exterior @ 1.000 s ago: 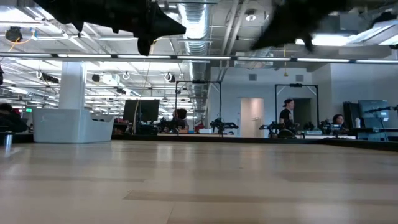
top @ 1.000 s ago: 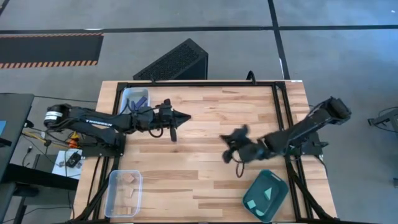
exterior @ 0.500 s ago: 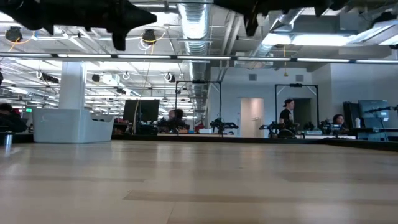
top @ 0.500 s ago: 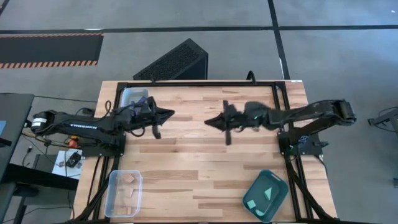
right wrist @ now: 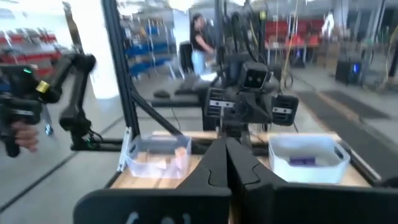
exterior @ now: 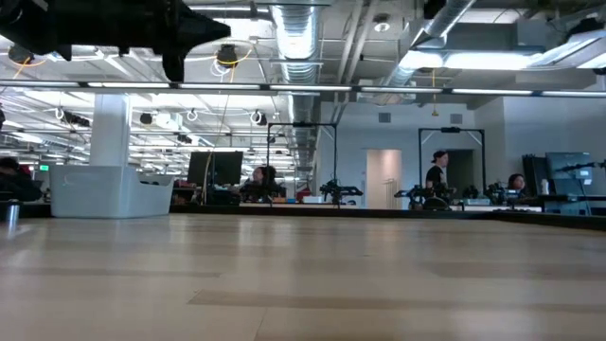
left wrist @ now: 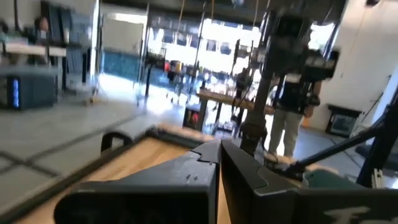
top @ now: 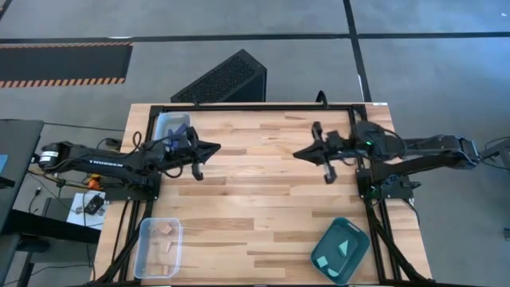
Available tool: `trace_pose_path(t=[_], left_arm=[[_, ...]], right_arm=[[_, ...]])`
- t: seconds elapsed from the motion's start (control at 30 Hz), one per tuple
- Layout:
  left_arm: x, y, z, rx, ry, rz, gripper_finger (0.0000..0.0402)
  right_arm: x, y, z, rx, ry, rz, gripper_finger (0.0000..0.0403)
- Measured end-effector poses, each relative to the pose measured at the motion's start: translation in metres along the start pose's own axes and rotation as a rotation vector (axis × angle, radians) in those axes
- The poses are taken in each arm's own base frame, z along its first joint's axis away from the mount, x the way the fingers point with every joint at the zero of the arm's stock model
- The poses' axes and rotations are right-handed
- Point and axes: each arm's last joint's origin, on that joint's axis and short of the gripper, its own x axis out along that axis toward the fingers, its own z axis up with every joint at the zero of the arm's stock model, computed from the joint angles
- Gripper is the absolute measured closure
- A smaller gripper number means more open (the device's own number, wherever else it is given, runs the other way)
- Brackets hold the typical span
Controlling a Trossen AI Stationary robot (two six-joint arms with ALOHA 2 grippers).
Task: Sort & place blocks by color
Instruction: Return to Home Position
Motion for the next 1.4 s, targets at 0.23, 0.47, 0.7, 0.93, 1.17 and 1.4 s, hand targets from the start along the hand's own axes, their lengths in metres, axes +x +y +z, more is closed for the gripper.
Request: trace_pose_path(t=[0.23,0.47,0.7,0.93,1.17,1.4], left_arm=[[-0.021,0.005,-0.002,0.069,-0.084,-0.025,0.0401],[-0.036,0.012,-0.027,0.147,-0.012,-0.159,0.0401],[-0.052,0.016,-0.029,0.198,-0.084,-0.134,0.0401],[-0.064,0.025,-0.04,0.169,-0.096,-0.082,0.0401],[-0.068,0.025,-0.034,0.242,-0.154,-0.102,0.0401],[-0.072,0.028,-0.041,0.282,-0.074,-0.037,0.0401]], right_arm=[[-0.052,0.002,-0.036,0.005,-0.182,-0.135,0.04],[-0.076,0.011,-0.065,0.0,-0.055,-0.085,0.0385],[-0.113,0.02,-0.07,-0.086,-0.138,-0.07,0.0393],[-0.134,0.019,-0.087,-0.053,-0.198,-0.144,0.0398],[-0.123,0.015,-0.119,0.016,-0.119,-0.124,0.04],[-0.117,0.012,-0.145,-0.003,-0.143,-0.127,0.04]])
